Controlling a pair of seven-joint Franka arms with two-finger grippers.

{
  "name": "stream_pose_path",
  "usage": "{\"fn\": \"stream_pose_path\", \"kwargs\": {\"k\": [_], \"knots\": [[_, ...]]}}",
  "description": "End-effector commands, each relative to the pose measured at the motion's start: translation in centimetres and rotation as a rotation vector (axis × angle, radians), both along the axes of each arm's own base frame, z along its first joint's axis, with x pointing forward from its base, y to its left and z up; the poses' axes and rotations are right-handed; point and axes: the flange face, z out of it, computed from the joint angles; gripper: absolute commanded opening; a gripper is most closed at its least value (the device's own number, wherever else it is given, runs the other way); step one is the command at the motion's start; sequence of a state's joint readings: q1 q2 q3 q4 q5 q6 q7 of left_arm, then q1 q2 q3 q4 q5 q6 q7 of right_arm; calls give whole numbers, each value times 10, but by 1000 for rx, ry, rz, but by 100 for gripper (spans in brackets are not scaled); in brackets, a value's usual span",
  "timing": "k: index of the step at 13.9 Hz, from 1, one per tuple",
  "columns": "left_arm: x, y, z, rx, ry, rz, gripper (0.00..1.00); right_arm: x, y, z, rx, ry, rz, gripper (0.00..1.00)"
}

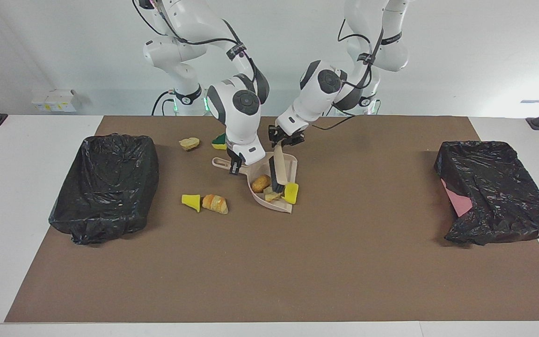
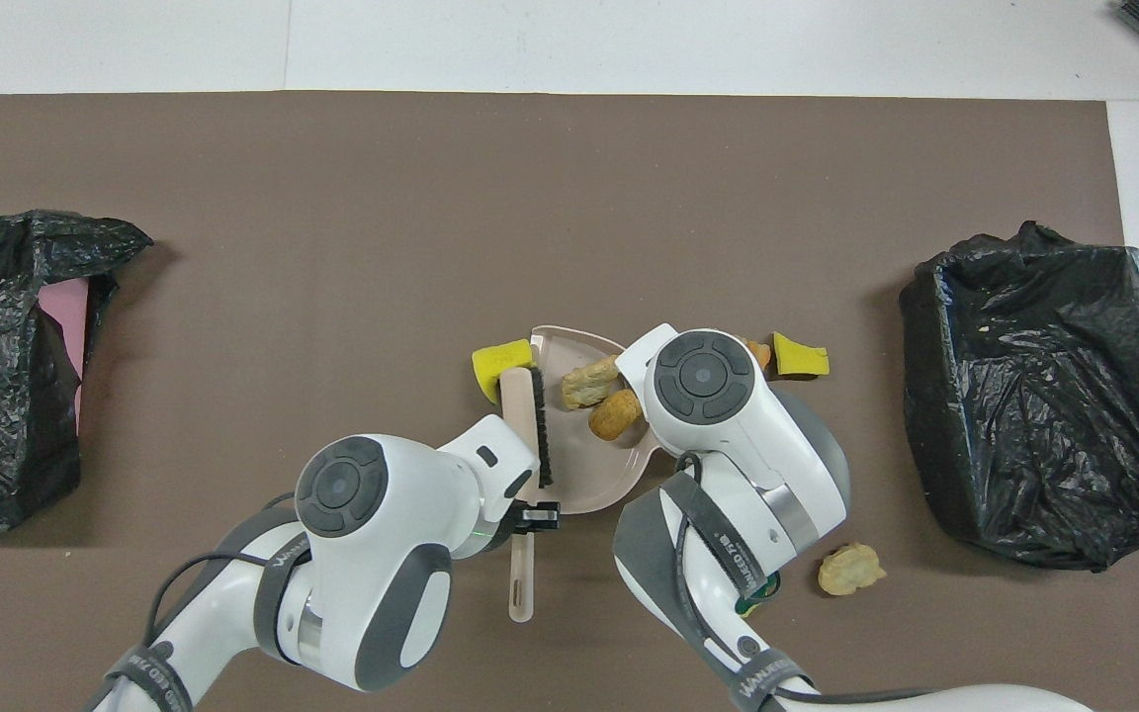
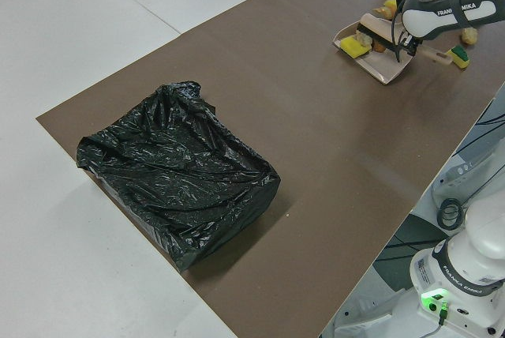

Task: Sweep and dump trash in bin
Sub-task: 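Carry the loaded dustpan with the right gripper toward the nearer black bin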

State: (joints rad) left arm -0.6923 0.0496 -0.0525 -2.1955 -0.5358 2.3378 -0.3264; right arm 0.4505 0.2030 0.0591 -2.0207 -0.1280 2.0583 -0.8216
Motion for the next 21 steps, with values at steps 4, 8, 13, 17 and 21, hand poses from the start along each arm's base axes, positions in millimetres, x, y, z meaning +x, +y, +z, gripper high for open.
{"fn": "stream_pose_path", "kwargs": {"k": [4,8,13,17,21], "knots": [[51,58,17,55,-7,47,0,-6,-5,-10,1,9,36,0],[46,86,7,157,52,26,0,-1,-6,-4,7,-5,22,0],[5,74,5,338,23,132,0,19,-61,39,36,-39,54,0],[-50,58,-1,375,25,142,0,26,-144,93,45,-40,113,0],[-105,16,-17,420,47,154,0,12,-241,151,59,-36,124,0]]}}
